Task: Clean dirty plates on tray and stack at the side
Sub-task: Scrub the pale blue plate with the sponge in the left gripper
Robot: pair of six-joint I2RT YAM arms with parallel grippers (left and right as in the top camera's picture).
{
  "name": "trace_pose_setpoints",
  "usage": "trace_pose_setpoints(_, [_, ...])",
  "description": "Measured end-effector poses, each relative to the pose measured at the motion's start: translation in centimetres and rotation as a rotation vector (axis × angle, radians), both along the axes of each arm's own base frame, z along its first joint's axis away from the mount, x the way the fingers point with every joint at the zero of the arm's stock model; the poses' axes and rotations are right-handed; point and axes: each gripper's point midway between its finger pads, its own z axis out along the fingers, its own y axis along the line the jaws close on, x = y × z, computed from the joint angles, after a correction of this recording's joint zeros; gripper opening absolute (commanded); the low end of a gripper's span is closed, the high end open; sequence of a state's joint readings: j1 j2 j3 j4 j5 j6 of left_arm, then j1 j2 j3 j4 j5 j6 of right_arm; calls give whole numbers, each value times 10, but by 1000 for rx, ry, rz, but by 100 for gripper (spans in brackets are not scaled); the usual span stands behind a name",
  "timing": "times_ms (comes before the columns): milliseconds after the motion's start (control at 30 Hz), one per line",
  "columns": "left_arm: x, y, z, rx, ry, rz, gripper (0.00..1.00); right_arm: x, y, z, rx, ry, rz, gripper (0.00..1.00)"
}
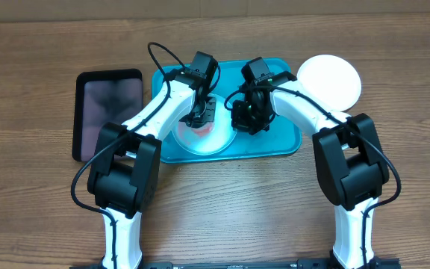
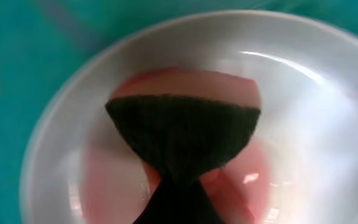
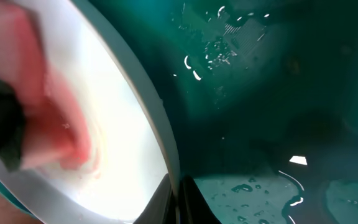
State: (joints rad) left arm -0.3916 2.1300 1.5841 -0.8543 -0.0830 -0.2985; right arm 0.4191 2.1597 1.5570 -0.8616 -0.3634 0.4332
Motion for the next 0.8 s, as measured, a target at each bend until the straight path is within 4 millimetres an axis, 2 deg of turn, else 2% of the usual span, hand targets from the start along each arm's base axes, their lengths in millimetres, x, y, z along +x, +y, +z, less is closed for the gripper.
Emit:
trace_pose_setpoints(133, [-19,18,-1,83,69,46,4,-3,3,-1,4,8,8,4])
trace_pose_setpoints(233, [-34,22,-2,87,135,50,4,-3,3,-1,4,9,9,4])
trace_pose_setpoints(333, [-43,8,-3,-9,196,-10,4,-5,1,-2,-2,17,9,4])
trace_pose_setpoints(467, [-51,-22,0,-211,250,-120,4,-4,-1,-2,-2,16,8,4])
trace_pose_setpoints(567, [-44,-40,3,-287,211,-164,4,-4,-1,-2,-2,16,8,4])
trace_pose_setpoints(633, [-31,-46,4,-302,155,-169,4,-4,-1,-2,-4,17,8,4])
trace_pose_setpoints(700, [-20,-47,4,-287,106,-156,4,-5,-1,-2,-4,20,8,4])
trace_pose_setpoints(800, [-1,-35,3,-207,27,-95,4,-5,-1,-2,-4,21,8,4])
